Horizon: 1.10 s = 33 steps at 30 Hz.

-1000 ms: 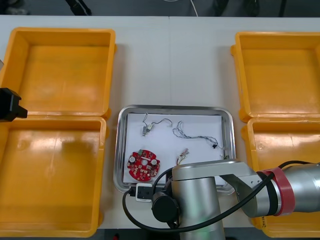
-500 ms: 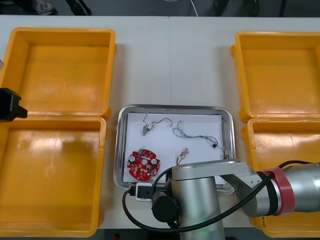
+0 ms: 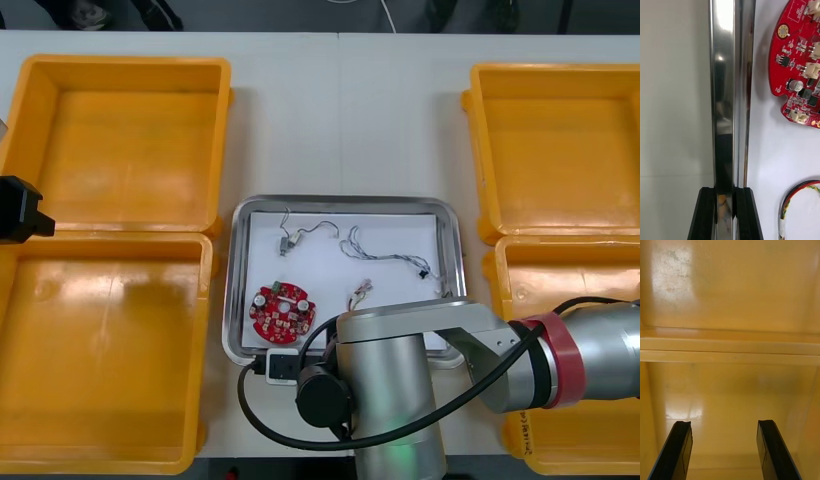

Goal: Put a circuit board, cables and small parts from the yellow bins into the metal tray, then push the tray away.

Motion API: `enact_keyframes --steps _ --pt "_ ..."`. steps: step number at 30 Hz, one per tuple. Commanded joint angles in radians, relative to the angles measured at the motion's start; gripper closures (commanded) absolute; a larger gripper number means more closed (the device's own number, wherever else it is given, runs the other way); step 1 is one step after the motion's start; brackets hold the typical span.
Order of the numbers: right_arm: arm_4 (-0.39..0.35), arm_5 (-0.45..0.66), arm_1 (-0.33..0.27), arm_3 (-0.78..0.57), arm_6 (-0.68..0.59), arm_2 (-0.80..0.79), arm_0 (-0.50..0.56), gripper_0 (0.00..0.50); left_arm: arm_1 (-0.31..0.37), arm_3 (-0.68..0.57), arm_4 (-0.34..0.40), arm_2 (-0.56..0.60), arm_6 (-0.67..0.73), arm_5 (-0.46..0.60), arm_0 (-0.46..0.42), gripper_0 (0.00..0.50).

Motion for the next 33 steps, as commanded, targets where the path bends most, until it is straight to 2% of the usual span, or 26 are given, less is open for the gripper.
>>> enact_keyframes --steps 1,29,33 --pt "-0.008 -0.017 -0.007 0.023 0.012 0.012 -0.062 0.433 0.047 -0.029 0.000 0.032 -0.083 0.006 0.014 0.000" --pt "-0.015 -0.115 -0.039 0.143 0.022 0.012 -0.194 0.435 0.047 -0.029 0.000 0.032 -0.083 0.006 0.014 0.000" --pt "-0.061 -0.133 -0.042 0.172 0.025 0.012 -0.231 0.435 0.047 -0.029 0.000 0.032 -0.083 0.006 0.014 0.000"
